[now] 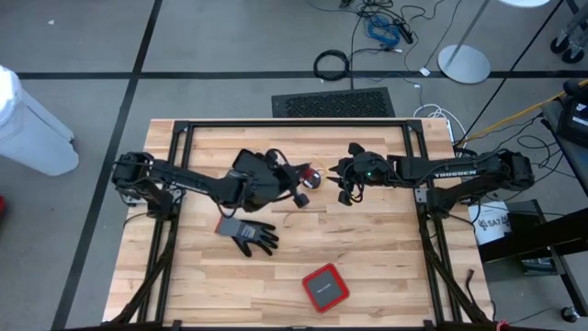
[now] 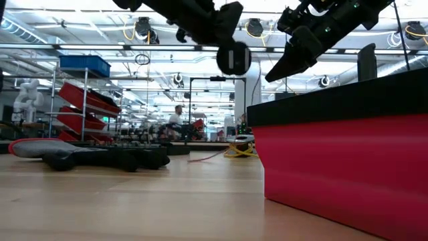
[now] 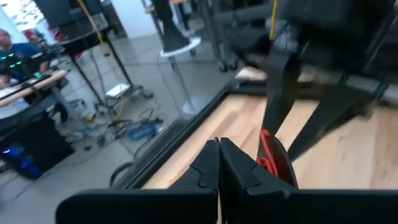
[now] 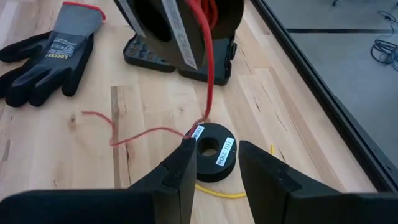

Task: Coil cords
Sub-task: Uncoil the red wire from the spool

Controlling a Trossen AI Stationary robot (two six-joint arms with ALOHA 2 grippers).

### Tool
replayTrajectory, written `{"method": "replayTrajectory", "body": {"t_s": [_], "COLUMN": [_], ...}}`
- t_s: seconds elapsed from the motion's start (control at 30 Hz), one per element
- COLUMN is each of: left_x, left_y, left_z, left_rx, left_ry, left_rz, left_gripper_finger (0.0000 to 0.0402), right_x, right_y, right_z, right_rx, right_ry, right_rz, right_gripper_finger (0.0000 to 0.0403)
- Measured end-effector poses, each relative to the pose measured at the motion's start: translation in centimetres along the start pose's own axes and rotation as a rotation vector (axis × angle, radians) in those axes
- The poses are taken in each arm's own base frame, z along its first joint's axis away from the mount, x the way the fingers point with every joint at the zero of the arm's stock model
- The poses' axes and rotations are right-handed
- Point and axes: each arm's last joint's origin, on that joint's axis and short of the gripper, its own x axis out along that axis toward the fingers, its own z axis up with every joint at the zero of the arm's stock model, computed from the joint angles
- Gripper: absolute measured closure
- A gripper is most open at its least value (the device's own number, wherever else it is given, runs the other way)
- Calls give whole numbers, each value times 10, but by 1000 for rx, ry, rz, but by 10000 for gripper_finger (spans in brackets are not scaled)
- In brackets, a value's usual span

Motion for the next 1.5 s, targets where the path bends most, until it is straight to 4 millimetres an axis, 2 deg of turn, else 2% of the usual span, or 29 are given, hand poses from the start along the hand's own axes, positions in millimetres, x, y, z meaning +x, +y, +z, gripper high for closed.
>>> {"method": "replayTrajectory", "body": {"t_s": [0.33, 0.77, 1.1, 1.4, 1.5], "left_x": [17, 20, 26, 27, 28], "left_y": [21, 23, 29, 31, 32], "left_z": [3, -7, -10, -11, -13], "left_rx": [-20, 50, 10, 29, 42], "left_ry": [-46, 35, 52, 64, 79], "left_rz": [-2, -53, -99, -96, -96], "left_gripper_finger": [402, 402, 402, 402, 402], "right_x": [0, 0, 0, 0, 0], "right_y": [0, 0, 0, 0, -2], "right_z": [0, 1, 6, -4, -6], "right_rx": [0, -3, 178, 103, 86], "right_ry": [0, -7, -58, 37, 60], "right_rz": [0, 0, 3, -7, -59], "right_gripper_finger": [293, 293, 293, 293, 295]}}
